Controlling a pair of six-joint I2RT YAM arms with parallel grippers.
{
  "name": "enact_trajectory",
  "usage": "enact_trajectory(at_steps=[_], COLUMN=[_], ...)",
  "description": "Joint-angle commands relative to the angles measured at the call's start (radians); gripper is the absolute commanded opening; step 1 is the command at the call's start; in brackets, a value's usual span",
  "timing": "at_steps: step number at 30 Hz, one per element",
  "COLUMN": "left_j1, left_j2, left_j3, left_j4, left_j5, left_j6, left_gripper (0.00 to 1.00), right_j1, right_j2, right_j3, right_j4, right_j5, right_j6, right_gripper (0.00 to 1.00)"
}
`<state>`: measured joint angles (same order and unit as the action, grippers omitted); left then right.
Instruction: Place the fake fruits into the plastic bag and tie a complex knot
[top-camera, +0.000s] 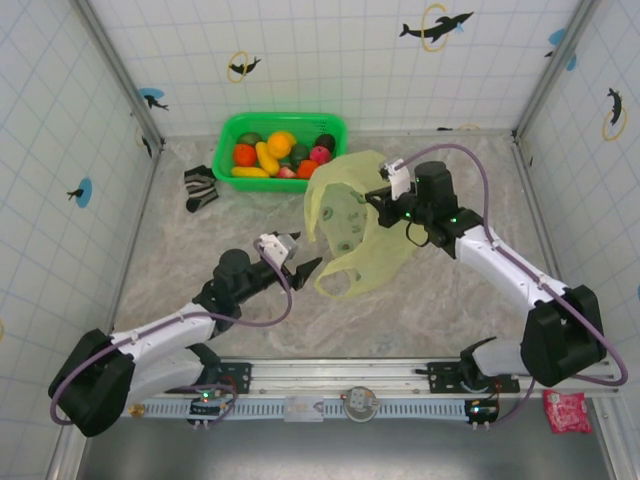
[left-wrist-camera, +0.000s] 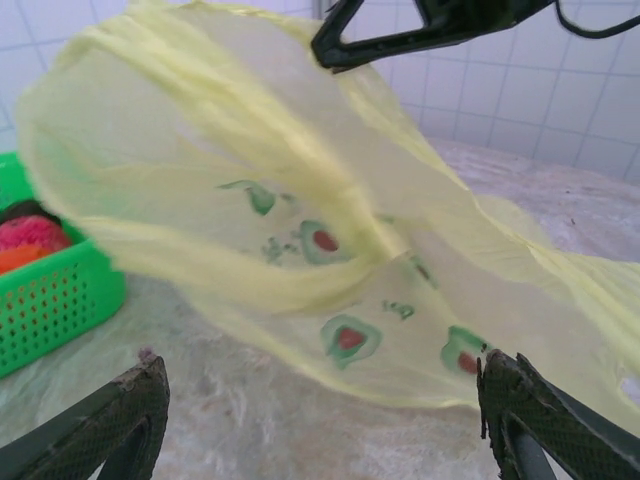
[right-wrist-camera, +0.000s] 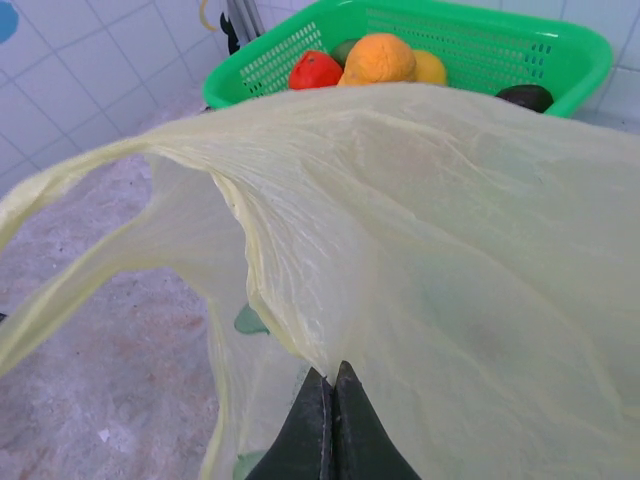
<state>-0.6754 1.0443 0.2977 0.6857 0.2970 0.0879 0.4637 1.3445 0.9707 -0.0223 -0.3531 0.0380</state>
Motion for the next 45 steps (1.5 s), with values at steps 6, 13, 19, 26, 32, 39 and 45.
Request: enact_trajectory(at_steps=[6,13,19,26,32,39,45], left_j1=[-0.075,-0.078,-0.079,-0.088,-0.101,-0.126,-0.17], left_j2=[0.05,0.061,0.083,0.07,0.038,0.024,0.042], left_j3=[0.106,0.107,0.124,0.145,0.141,0.143,0.169], left_j4=[0.061,0.076,0.072,0.05,0.007,-0.031,-0.074], left_j5=[-0.075,-0.132,-0.119,-0.14,-0.166,-0.144,-0.136], left_j6=[0.107,0.125,0.118,0.138,0.164,0.188,0.226], left_gripper=[0.76,0.69,0.57,0.55,0.55,0.56,0.57], right_j1=[0.0,0.0,0.0,0.0,0.0,0.0,0.001], right_j2=[-0.031,-0.041,-0.035,-0.02,-0.012,0.014,0.027], right_j3=[-0.035,-0.049,-0.047,-0.048,-0.044,-0.033,-0.025], right_j4=[0.058,0.08,0.087,0.084,0.082,0.085,0.085], right_j5=[-0.076,-0.098,-0.112,-0.121,-0.121,-0.137,-0.149], right_j6=[0.032,0.04,0.049,0.053,0.059,0.07,0.079], right_gripper=[0.0,0.0,0.0,0.0,0.0,0.0,0.0])
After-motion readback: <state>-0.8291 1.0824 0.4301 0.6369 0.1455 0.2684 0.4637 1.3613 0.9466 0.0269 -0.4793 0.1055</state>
